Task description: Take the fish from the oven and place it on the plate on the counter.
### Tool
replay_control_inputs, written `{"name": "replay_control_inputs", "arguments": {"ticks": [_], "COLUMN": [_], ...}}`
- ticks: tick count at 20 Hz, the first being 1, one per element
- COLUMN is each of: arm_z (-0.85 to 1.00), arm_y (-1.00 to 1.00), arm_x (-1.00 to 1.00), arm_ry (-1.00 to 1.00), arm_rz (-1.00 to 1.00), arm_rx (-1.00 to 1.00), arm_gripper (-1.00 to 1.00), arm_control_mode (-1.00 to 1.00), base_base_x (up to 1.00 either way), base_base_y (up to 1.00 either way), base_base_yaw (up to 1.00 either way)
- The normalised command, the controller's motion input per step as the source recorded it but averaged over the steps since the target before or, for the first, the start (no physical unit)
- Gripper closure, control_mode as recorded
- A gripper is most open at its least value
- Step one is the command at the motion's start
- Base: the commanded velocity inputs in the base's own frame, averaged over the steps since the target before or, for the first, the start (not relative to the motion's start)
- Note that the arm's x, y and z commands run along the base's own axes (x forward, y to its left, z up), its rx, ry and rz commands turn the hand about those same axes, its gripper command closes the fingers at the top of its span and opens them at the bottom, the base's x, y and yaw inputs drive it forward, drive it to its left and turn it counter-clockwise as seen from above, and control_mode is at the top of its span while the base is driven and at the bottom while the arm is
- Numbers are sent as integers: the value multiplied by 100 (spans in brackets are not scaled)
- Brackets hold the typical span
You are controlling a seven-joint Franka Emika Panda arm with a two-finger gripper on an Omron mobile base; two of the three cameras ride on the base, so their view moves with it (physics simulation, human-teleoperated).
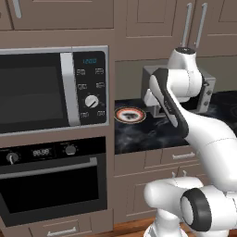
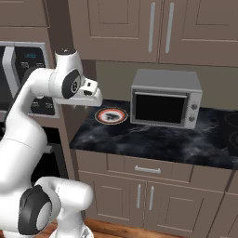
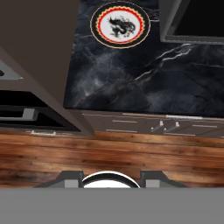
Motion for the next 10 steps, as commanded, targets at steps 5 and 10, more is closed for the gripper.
{"name": "replay_control_inputs", "arguments": {"ticks": [5,10], "arm_z": [-15,-29], "arm_y": [31,61], "arm_x": [-12,-33], "arm_ry": [-3,-5], "arm_rz": [0,2], "arm_rx": [-9,-11], "arm_gripper": [-100,-100], "arm_control_mode": [-100,-100], "base_base_x": [0,0], "base_base_y": [0,0], "base_base_yaw": [0,0]}}
